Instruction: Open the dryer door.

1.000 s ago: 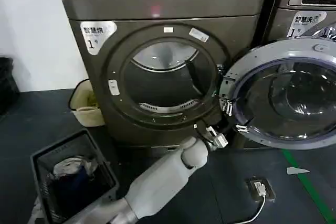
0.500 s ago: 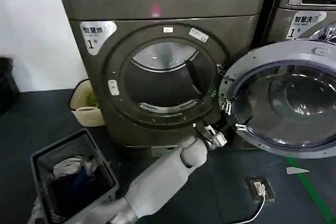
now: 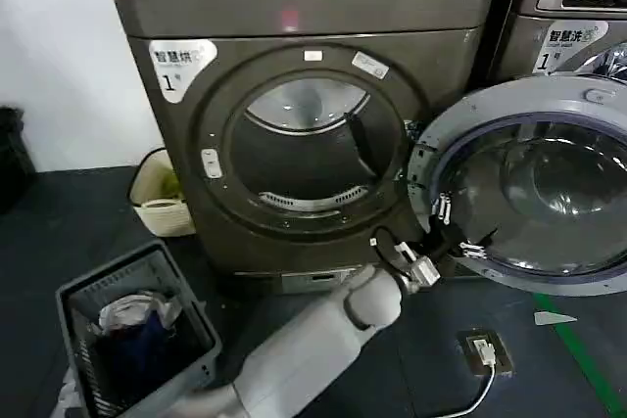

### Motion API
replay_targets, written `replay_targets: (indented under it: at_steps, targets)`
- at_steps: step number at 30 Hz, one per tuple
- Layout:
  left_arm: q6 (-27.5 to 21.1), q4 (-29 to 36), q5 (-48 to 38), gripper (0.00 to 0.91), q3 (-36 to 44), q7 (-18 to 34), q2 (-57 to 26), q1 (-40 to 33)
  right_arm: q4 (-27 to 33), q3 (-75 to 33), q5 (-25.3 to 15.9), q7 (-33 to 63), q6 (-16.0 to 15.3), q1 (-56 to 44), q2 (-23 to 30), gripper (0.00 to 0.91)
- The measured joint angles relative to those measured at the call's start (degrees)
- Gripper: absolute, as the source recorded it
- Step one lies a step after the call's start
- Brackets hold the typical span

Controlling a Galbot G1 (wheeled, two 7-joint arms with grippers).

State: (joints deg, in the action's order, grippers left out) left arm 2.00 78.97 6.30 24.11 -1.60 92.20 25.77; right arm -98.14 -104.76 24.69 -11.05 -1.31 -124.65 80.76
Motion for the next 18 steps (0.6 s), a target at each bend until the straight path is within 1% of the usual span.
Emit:
replay_targets:
  at_steps: [4, 8, 14, 18]
  targets:
    - [-1.76, 4.11, -2.59, 0.907, -1.15, 0.83, 0.00, 1.11, 1.15, 0.01, -0.08, 0.00, -0.25, -0.34, 0.96, 0.907]
    - [-4.03, 8.08, -6.45, 0.907, -2.83, 1.75, -0.41, 2.39, 2.21, 0.31, 0.06, -0.01, 0.19, -0.39, 1.88, 0.907]
    - [-8.69, 14.04, -11.48, 0.907, -5.96, 3.45, -7.28, 4.55, 3.31, 0.45, 1.77, 0.02, 1.36, -0.40, 2.76, 0.907]
    - [-11.36, 18.57, -13.95, 0.907, -8.50, 3.79, -12.02, 7.54, 3.34, 0.74, 2.35, -0.20, 1.77, -0.57, 3.26, 0.907]
